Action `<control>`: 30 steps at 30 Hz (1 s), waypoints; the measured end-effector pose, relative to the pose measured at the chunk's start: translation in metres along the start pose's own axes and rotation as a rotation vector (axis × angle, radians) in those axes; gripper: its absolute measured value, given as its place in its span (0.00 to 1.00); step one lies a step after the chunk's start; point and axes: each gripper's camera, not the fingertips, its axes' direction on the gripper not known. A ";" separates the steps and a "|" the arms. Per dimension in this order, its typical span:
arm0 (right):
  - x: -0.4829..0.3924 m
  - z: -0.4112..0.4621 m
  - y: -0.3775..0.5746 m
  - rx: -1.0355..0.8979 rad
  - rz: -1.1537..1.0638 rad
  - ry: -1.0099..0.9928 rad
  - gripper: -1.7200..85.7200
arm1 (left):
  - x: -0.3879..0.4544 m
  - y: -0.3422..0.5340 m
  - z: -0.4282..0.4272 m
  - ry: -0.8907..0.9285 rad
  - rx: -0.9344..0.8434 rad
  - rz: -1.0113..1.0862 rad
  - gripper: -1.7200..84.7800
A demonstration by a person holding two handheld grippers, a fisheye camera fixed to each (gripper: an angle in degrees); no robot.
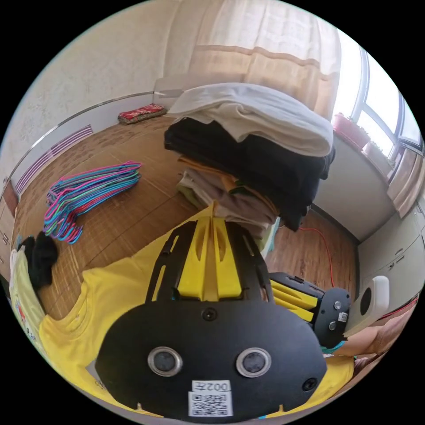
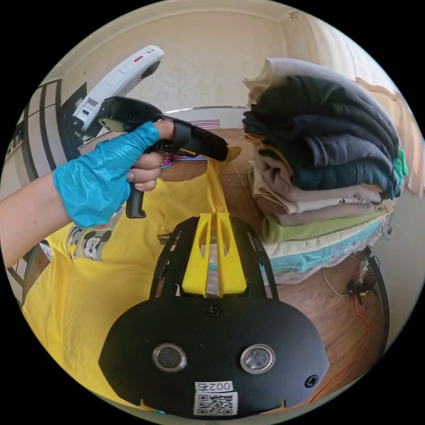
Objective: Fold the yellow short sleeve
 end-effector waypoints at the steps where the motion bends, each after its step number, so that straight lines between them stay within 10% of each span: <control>1: 0.007 0.002 -0.001 -0.019 0.015 0.016 0.03 | 0.002 -0.002 0.007 0.012 -0.006 0.002 0.01; 14: 0.031 -0.006 -0.028 -0.111 0.010 0.010 0.08 | -0.027 0.026 0.031 0.056 -0.078 -0.042 0.08; 30: -0.046 0.051 -0.184 -0.151 -0.283 -0.161 0.09 | -0.217 0.218 -0.155 -0.470 -0.071 -0.353 0.09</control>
